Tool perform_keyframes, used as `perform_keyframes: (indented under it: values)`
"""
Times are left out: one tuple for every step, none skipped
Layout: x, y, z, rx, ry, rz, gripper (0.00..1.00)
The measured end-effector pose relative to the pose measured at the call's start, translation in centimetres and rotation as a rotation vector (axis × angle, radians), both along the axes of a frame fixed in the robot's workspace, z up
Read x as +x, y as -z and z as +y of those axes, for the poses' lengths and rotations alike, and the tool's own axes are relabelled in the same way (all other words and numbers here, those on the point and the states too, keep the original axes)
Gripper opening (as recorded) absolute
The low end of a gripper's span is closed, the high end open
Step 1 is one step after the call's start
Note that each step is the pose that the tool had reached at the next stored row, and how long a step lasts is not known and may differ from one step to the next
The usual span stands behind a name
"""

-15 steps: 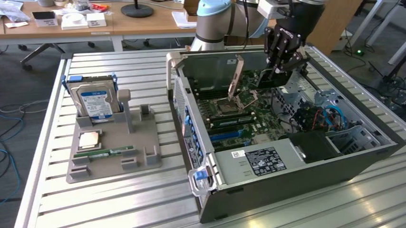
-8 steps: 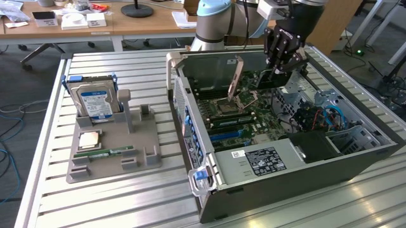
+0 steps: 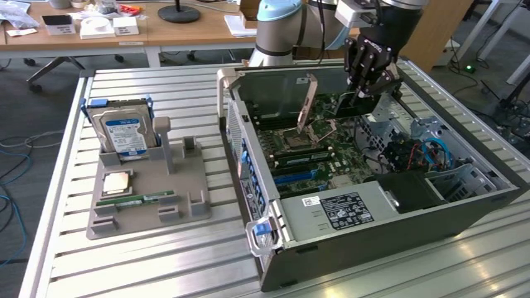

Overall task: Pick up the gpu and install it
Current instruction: 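Insert the gpu into the slot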

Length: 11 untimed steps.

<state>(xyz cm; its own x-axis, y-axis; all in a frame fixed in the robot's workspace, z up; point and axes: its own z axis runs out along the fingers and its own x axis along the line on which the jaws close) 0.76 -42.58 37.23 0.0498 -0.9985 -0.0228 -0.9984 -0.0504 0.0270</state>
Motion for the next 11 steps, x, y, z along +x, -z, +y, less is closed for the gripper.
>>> perform_keyframes:
  values:
    - [0.0, 0.0, 0.0, 0.0001, 0.0, 0.0, 0.26]
    - [0.0, 0.01, 0.0, 0.0001, 0.0, 0.0, 0.26]
    - [0.0, 0.04, 0.0, 0.0002, 0.0, 0.0, 0.26]
    - [0.0, 0.08, 0.0, 0.0004, 0.0, -0.0001, 0.26]
    - [0.0, 0.14, 0.0, 0.0003, 0.0, -0.0001, 0.26]
    - [0.0, 0.18, 0.0, 0.0001, 0.0, 0.0, 0.26]
    - [0.0, 0.23, 0.0, 0.0001, 0.0, 0.0, 0.26]
    - [0.0, 0.28, 0.0, 0.0001, 0.0, 0.0, 0.26]
    - [0.0, 0.32, 0.0, 0.0001, 0.0, 0.0, 0.26]
    - [0.0, 0.31, 0.0, -0.0001, 0.0, 0.0001, 0.26]
    - [0.0, 0.31, 0.0, -0.0001, 0.0, 0.0001, 0.26]
